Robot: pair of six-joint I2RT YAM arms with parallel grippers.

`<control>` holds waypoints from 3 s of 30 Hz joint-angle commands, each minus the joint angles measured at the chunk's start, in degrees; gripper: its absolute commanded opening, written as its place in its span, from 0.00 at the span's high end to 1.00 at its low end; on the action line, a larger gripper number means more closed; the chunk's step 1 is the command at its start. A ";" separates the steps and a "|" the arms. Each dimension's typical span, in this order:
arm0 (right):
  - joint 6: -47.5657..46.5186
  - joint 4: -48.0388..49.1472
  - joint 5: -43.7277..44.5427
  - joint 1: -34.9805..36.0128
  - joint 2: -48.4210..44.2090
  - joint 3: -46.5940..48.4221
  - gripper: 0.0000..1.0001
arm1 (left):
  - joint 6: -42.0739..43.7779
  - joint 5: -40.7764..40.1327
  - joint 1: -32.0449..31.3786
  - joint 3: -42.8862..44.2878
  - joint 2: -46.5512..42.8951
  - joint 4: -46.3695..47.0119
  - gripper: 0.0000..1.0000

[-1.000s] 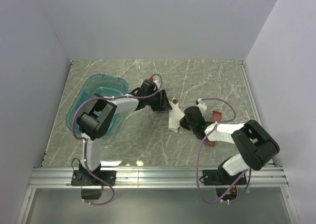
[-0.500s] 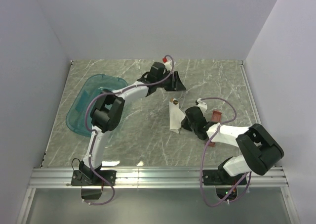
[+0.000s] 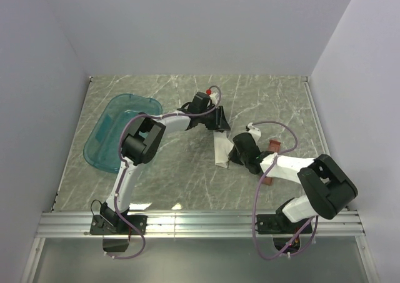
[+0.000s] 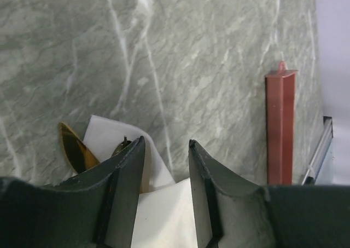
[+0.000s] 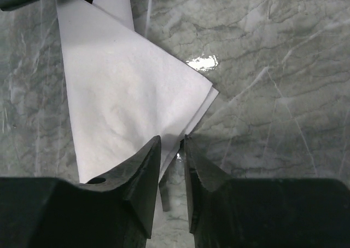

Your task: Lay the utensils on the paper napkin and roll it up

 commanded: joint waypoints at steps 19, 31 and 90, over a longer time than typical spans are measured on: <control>20.85 -17.49 -0.31 -2.95 -3.20 8.44 0.56 | 1.03 -3.84 1.14 -3.76 -2.82 1.37 0.57; 23.85 -6.25 1.45 -2.78 -0.48 2.99 0.52 | 0.24 -3.66 1.23 -5.51 -2.48 2.94 0.58; 24.55 3.78 11.38 -1.02 -0.47 -7.30 0.97 | -6.17 -1.90 -2.90 -17.98 -16.27 10.76 0.51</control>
